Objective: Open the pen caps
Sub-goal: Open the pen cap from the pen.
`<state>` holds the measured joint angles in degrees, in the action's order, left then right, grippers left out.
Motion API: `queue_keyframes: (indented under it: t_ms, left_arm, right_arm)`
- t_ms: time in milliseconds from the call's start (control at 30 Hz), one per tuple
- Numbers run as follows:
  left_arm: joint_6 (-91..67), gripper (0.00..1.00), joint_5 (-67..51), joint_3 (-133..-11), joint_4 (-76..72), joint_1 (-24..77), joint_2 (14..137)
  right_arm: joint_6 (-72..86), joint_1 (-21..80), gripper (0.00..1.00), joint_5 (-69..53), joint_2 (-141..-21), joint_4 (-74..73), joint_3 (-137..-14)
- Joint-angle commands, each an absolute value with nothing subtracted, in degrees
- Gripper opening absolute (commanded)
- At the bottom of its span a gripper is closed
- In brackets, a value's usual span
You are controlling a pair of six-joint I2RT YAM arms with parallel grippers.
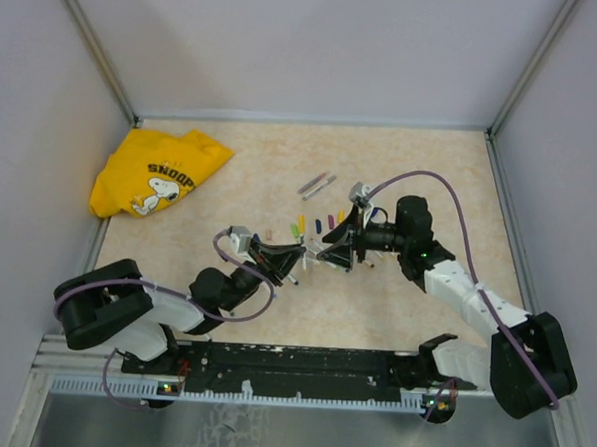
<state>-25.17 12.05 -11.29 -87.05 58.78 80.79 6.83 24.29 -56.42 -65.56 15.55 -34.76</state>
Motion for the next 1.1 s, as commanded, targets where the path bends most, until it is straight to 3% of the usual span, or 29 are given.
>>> queue_keyframes:
  t_ms: [0,533,767,900,1000,1067]
  left_arm:
    - [-24.9,0.0,12.2,-11.4,-101.7,59.1,84.5]
    - [-25.7,0.0,10.9,-15.3,-102.5,59.1,86.1]
    - [-28.5,0.0,9.1,-17.5,-102.5,59.1,86.6]
    - [-28.8,0.0,9.0,-17.6,-102.5,59.2,86.1]
    - [-29.5,0.0,8.7,-17.7,-102.5,59.2,86.3]
    - [-29.8,0.0,8.6,-17.6,-102.5,59.2,86.4]
  right_arm:
    - [11.7,25.7,0.57,-54.2,-66.5,22.8,-34.1]
    - [10.3,31.5,0.55,-47.4,-70.3,22.7,-33.5]
    - [11.5,32.3,0.5,-46.5,-69.3,26.2,-31.9]
    - [11.9,32.3,0.4,-45.7,-68.7,26.1,-32.2]
    - [12.5,32.3,0.26,-45.6,-67.8,26.7,-32.0]
    - [12.9,32.3,0.1,-45.9,-67.1,27.6,-31.7]
